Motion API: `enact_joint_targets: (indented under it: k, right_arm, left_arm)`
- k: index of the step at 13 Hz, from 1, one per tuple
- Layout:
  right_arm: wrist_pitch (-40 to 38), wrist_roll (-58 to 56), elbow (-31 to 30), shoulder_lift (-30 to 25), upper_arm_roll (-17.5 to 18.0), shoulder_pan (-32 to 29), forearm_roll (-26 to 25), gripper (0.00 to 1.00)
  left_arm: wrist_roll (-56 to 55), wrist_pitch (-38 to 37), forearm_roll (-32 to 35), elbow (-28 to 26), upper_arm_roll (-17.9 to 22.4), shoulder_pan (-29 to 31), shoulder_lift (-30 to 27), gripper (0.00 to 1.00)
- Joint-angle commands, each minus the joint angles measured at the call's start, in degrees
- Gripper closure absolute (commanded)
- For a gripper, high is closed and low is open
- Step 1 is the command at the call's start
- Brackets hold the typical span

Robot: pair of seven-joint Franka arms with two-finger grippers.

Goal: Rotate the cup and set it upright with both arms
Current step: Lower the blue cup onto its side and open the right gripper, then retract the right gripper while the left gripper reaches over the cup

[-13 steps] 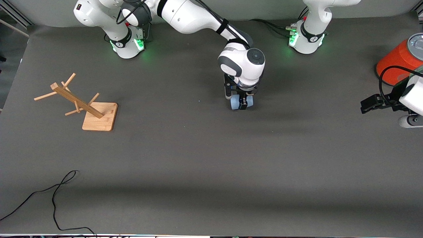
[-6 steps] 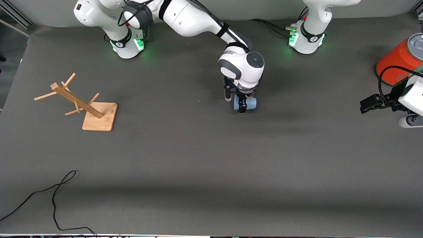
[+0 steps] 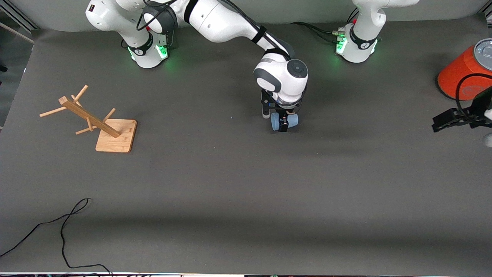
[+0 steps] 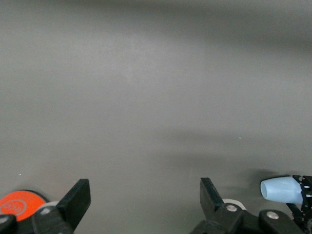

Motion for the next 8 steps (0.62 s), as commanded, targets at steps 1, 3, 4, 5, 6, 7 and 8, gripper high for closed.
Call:
enact_joint_targets:
  k: [1,3,4,5,6,7,8]
  right_arm:
    - [-8.04,-1.61,0.12,-6.1,0.23,-0.4,0.59,0.0]
    - [-14.8,-4.51,0.03,-11.29,0.24,-1.19,1.82,0.0]
    - [-18.49,-7.48,0.03,-14.18,0.24,-2.15,3.13,0.0]
    - [-22.36,-12.04,-0.15,-17.26,0.15,-4.08,4.27,0.0]
    - [-26.48,-17.48,-0.32,-20.25,0.15,-6.19,4.89,0.0]
    - [-30.44,-22.93,-0.85,-23.67,-0.03,-8.64,4.9,0.0]
    - [-34.14,-29.77,-1.81,-27.27,-0.11,-11.54,4.9,0.0]
  left_arm:
    - [0.75,-2.11,-0.25,0.59,-0.24,-0.74,0.13,0.0]
    - [0.22,-4.91,-0.33,0.59,-1.46,-1.36,0.04,0.0]
    - [-0.04,-7.1,-0.33,0.59,-2.6,-1.36,0.04,0.0]
    - [-0.22,-7.73,-0.16,0.67,-3.66,-1.36,0.04,0.0]
    - [-0.39,-8.7,-0.33,0.33,-4.63,-1.36,-0.13,0.0]
    - [-0.57,-10.19,-0.42,0.15,-5.77,-1.36,-0.48,0.0]
    - [-2.49,-11.33,-0.6,0.15,-6.82,-1.71,-0.4,0.0]
